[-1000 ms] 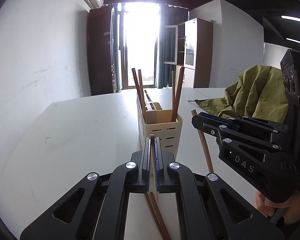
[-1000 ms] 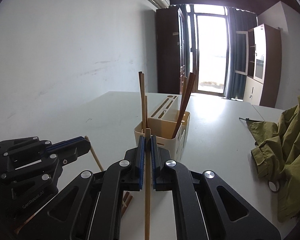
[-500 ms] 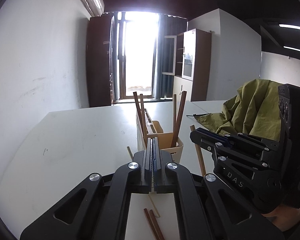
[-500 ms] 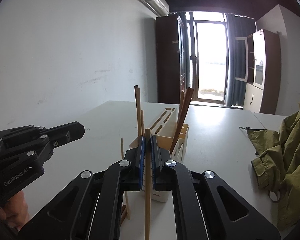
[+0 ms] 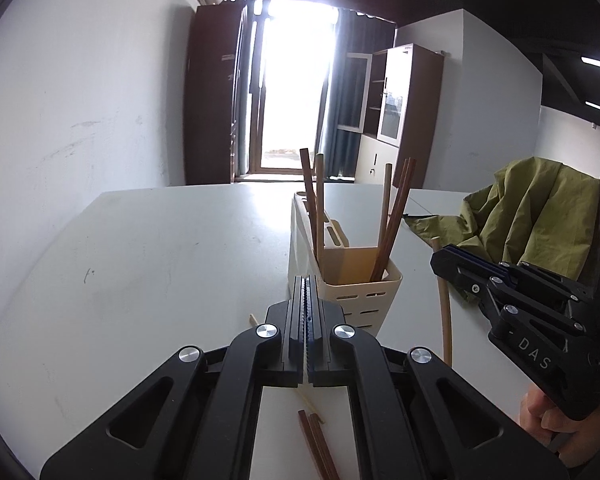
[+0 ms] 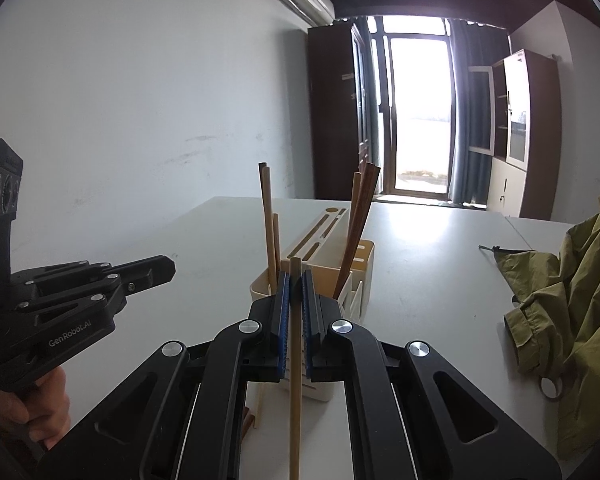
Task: Organize utensils
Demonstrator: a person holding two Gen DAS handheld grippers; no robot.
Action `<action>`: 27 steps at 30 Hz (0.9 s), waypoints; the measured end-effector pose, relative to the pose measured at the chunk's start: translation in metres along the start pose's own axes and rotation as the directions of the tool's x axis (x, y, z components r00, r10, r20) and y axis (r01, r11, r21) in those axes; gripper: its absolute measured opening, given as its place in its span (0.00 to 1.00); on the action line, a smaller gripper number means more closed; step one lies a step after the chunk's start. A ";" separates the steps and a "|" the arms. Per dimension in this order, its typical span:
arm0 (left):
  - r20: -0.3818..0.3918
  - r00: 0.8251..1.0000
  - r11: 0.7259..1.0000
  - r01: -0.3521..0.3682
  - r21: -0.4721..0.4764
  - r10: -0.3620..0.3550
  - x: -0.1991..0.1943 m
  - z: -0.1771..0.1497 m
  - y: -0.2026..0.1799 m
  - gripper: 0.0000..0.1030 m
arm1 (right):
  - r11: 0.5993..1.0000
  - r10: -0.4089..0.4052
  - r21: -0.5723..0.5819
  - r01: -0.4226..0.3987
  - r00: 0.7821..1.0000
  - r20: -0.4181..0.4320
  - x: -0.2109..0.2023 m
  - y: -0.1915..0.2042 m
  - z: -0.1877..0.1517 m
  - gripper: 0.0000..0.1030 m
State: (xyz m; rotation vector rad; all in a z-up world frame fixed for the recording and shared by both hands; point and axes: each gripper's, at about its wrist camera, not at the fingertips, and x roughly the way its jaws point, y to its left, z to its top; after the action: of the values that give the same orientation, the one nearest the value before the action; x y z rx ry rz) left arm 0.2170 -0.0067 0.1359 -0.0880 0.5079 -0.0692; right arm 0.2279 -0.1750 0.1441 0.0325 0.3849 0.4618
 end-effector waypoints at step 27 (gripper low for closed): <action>-0.381 0.924 0.979 -0.094 -0.183 0.017 0.162 -0.032 0.066 0.25 | 1.000 -0.025 0.013 0.026 0.998 -0.051 0.025 -0.027 0.001 0.06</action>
State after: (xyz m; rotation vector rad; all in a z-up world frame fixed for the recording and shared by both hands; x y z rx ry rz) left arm 0.3461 0.0423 0.0233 -0.2587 0.9043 0.0221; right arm 0.2606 -0.1877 0.1328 0.0290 0.4384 0.4356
